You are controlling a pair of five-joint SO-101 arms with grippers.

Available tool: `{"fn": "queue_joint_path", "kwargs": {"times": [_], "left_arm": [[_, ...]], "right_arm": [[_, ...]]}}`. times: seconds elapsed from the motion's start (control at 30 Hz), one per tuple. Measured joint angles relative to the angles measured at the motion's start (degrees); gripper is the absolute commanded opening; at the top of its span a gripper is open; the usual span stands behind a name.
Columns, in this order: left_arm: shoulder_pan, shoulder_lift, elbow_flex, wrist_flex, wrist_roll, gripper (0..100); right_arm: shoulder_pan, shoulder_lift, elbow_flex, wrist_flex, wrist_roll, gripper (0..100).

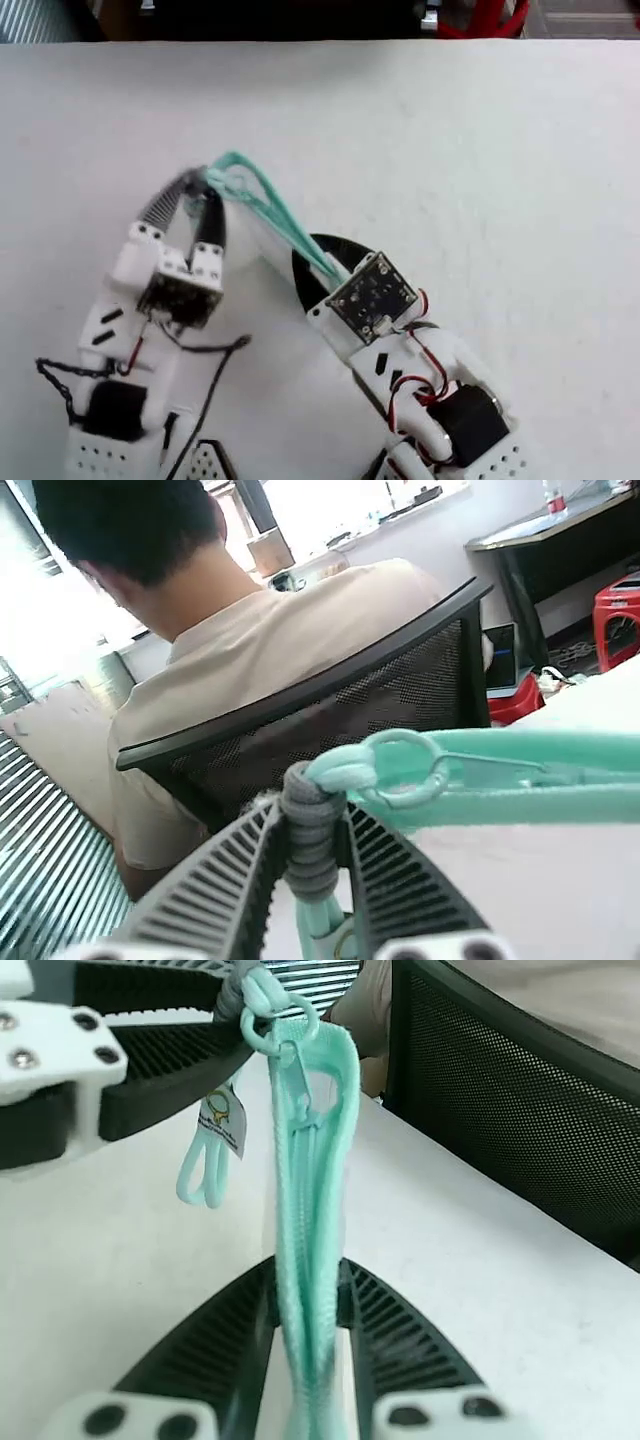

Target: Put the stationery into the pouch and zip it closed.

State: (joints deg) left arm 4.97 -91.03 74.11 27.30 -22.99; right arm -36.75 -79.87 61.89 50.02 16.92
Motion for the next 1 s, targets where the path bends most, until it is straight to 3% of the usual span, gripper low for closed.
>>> {"fn": "queue_joint_path", "kwargs": {"times": [0.13,0.5,0.77,1.0], "left_arm": [[-4.84,7.38,-2.02,-5.71,0.00,2],[-13.36,18.81,-10.20,-5.80,0.00,2],[-18.55,20.13,-10.46,-5.80,0.00,2],[-18.99,20.13,-10.46,-5.80,0.00,2]], "right_arm": [[0.00,0.00,0.00,0.00,0.00,2.2],[0.00,0.00,0.00,0.00,0.00,2.2],[0.00,0.00,0.70,-0.09,0.00,2.2],[0.00,0.09,0.97,-0.26,0.00,2.2]]}}
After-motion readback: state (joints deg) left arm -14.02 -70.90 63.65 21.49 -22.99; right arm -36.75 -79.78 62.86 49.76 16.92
